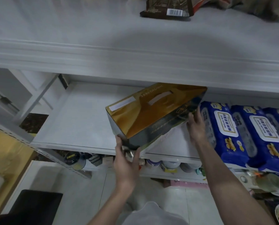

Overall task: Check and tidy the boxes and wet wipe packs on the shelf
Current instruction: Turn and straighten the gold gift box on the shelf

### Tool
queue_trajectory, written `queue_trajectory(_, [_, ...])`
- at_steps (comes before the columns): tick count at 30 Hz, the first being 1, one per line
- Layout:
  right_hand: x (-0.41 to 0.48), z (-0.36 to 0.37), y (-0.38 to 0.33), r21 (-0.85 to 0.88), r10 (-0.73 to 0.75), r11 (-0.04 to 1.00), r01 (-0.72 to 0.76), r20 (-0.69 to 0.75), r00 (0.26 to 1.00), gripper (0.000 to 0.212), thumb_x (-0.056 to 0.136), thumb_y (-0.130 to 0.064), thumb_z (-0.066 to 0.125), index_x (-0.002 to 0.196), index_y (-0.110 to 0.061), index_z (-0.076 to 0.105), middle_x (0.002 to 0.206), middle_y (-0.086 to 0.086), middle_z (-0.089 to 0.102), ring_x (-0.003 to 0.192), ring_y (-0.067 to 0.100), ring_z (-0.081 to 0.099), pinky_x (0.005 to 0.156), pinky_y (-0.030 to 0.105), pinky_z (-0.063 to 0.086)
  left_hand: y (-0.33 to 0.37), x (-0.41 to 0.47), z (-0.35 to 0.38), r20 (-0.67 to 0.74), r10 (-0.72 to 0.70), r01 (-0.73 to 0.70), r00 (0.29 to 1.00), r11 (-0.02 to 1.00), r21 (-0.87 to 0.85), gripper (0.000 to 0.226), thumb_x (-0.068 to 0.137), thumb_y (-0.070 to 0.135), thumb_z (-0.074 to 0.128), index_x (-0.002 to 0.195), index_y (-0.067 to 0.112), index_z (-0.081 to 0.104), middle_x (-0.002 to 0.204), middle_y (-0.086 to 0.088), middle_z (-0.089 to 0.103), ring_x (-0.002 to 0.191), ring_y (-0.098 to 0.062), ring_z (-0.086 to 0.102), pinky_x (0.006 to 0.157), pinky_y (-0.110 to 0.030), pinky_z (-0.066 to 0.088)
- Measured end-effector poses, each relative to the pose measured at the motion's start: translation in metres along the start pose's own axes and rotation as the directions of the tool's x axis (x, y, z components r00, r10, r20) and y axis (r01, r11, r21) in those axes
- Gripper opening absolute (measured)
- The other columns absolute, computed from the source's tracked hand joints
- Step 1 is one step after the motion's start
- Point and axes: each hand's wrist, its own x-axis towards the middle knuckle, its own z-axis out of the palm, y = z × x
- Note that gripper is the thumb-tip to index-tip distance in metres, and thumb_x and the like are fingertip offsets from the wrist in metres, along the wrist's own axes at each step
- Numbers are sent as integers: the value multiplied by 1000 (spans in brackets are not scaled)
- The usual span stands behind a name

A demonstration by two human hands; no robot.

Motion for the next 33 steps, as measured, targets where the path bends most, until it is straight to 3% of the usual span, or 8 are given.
queue_trajectory(3, [8,20,-18,112,42,993,-40,-7,999,53,111,-18,45,161,-28,32,139,-4,59,128,14,56,110,35,45,-1,-9,-6,75,6,-8,997,1000,27,71,89,15,72,150,26,39,138,17,53,106,21,55,83,0,47])
queue_trajectory(7, [-35,44,-20,56,-3,998,10,-127,992,46,111,-29,45,156,-20,43,153,2,54,135,16,53,112,32,43,-12,16,-47,85,117,-118,990,993,8,47,88,43,71,129,33,49,125,37,57,113,3,61,92,-26,56])
queue_trajectory(10, [-120,71,2,-8,-62,998,62,-159,985,48,109,-36,47,154,-21,41,151,-4,49,130,5,51,106,16,43,-17,57,-72,197,111,-119,974,992,30,79,87,60,64,151,32,28,140,43,37,134,1,44,100,-19,47])
queue_trajectory(13, [-188,103,15,-51,-68,996,74,106,992,92,87,-55,69,161,-29,21,162,-16,23,143,2,33,101,2,39,-9,97,-79,411,93,-150,907,982,110,113,75,75,65,160,33,4,160,28,18,146,-2,25,100,-8,35])
queue_trajectory(17, [-196,131,16,-231,-92,964,136,191,977,139,62,-87,69,163,-28,-7,162,-27,-9,146,-12,2,116,9,16,-2,108,-65,528,51,-107,847,991,75,83,77,56,75,147,29,39,147,9,52,139,-8,46,109,-22,44])
queue_trajectory(19, [-193,133,15,-247,-102,959,140,159,982,136,67,-82,71,163,-25,-6,165,-22,-5,144,-13,2,118,12,14,-4,102,-61,491,22,-55,871,997,52,74,78,54,77,140,25,48,137,10,61,132,-8,54,110,-33,46])
queue_trajectory(23, [-176,113,26,-118,-115,984,135,162,980,102,88,-55,74,164,-23,14,171,-11,18,155,1,19,127,38,30,-3,66,-43,356,5,3,934,1000,-21,43,86,22,77,123,25,55,114,19,69,109,6,63,90,-18,53])
queue_trajectory(33, [-145,24,37,-196,-79,970,142,299,951,54,100,-34,62,151,-36,43,144,-22,60,136,7,56,113,39,50,-16,18,-22,372,-1,-23,928,998,60,58,83,27,77,126,46,42,133,13,55,123,-5,54,88,-14,53])
